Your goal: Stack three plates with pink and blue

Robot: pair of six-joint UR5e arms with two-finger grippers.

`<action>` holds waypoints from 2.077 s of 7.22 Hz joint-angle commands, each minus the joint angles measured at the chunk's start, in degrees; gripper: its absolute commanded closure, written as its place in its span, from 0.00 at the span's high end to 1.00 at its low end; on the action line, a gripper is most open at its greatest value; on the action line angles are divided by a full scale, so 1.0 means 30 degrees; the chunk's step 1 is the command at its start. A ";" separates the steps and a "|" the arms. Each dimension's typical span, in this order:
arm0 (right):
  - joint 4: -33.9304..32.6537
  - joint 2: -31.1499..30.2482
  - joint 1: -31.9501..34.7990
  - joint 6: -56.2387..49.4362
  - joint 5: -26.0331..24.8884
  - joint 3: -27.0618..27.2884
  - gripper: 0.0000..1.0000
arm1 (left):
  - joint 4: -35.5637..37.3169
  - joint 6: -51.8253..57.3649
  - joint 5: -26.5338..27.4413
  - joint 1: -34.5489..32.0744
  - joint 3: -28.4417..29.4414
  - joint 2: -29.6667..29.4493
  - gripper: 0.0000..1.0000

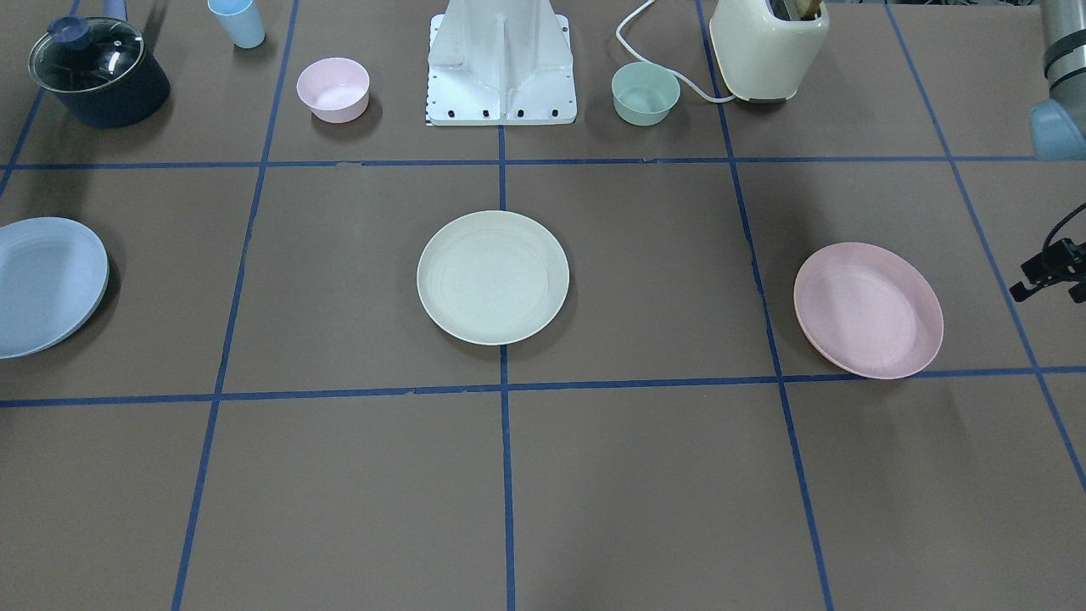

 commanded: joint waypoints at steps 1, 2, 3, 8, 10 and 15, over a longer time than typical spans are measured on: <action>0.0974 -0.0032 -0.0001 0.0088 0.0008 -0.0008 1.00 | -0.2143 -0.1778 0.0323 0.1177 0.1005 0.0004 1.00; 0.0979 -0.0032 -0.0001 0.0119 0.0008 -0.0008 1.00 | -0.3840 -0.3124 0.0324 0.1852 0.1592 0.0004 1.00; 0.0980 -0.0032 -0.0001 0.0119 -0.0021 -0.0037 1.00 | -0.4582 -0.4182 0.0324 0.2555 0.1656 0.0004 1.00; 0.0834 -0.0032 -0.0001 0.0119 0.0096 -0.0038 1.00 | -0.4590 -0.4017 0.1114 0.4345 0.1977 -0.0025 0.99; 0.0891 -0.0003 -0.0001 0.0352 0.0125 -0.0038 1.00 | -0.4589 -0.4016 0.1115 0.4642 0.2183 -0.0025 0.78; 0.0862 0.0055 -0.0206 0.0442 0.0126 -0.0008 1.00 | -0.4560 -0.3987 0.1144 0.4496 0.1923 0.0092 0.00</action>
